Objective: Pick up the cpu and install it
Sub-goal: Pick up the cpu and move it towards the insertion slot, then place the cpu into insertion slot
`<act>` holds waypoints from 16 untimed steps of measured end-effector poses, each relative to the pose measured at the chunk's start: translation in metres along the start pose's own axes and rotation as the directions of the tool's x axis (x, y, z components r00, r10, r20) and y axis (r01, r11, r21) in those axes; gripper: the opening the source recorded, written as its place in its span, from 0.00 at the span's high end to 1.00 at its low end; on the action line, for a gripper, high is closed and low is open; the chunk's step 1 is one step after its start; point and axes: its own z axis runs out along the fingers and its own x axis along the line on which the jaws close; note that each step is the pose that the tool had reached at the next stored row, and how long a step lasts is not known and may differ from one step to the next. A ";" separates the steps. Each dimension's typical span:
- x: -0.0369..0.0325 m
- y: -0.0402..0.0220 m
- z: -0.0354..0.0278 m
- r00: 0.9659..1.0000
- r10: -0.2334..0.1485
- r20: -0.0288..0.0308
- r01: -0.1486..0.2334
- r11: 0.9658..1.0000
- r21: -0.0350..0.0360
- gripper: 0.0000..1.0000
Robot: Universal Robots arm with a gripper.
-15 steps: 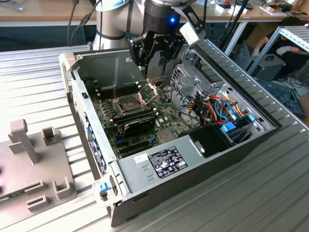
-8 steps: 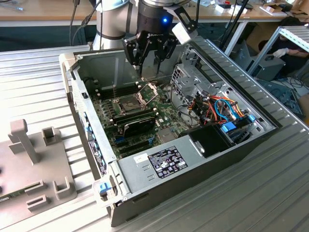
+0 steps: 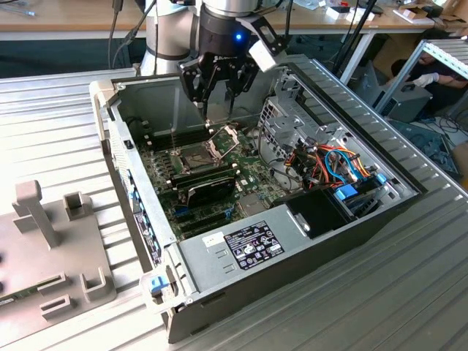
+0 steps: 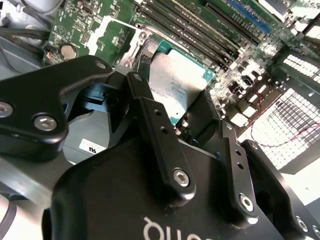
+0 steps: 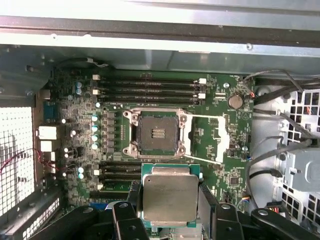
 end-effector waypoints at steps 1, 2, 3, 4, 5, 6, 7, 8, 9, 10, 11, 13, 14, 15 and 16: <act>0.0011 0.0008 0.0004 1.000 0.000 0.000 0.000 1.000 0.000 0.45; 0.0029 0.0019 0.0010 1.000 0.000 0.000 0.000 1.000 -0.001 0.45; 0.0039 0.0025 0.0014 1.000 0.000 0.000 0.000 1.000 -0.001 0.45; 0.0050 0.0031 0.0018 1.000 0.000 0.000 0.000 1.000 -0.002 0.45; 0.0061 0.0036 0.0023 1.000 0.000 0.000 0.000 1.000 -0.003 0.45; 0.0066 0.0041 0.0027 1.000 0.000 0.000 0.000 1.000 -0.003 0.45; 0.0069 0.0045 0.0031 1.000 0.000 0.000 0.000 1.000 -0.003 0.45; 0.0069 0.0045 0.0032 1.000 0.000 0.000 0.000 1.000 -0.004 0.45; 0.0069 0.0045 0.0032 1.000 0.000 0.000 0.000 1.000 -0.003 0.45; 0.0069 0.0048 0.0033 1.000 0.000 0.000 0.000 1.000 -0.003 0.45; 0.0069 0.0051 0.0034 1.000 0.000 0.000 0.000 1.000 -0.004 0.45; 0.0069 0.0051 0.0035 1.000 0.000 0.000 0.000 1.000 -0.003 0.45; 0.0069 0.0052 0.0035 1.000 0.000 0.000 0.000 1.000 -0.003 0.45; 0.0069 0.0052 0.0035 1.000 0.000 0.000 0.000 1.000 -0.004 0.45; 0.0069 0.0053 0.0035 1.000 0.000 0.000 0.000 1.000 -0.003 0.45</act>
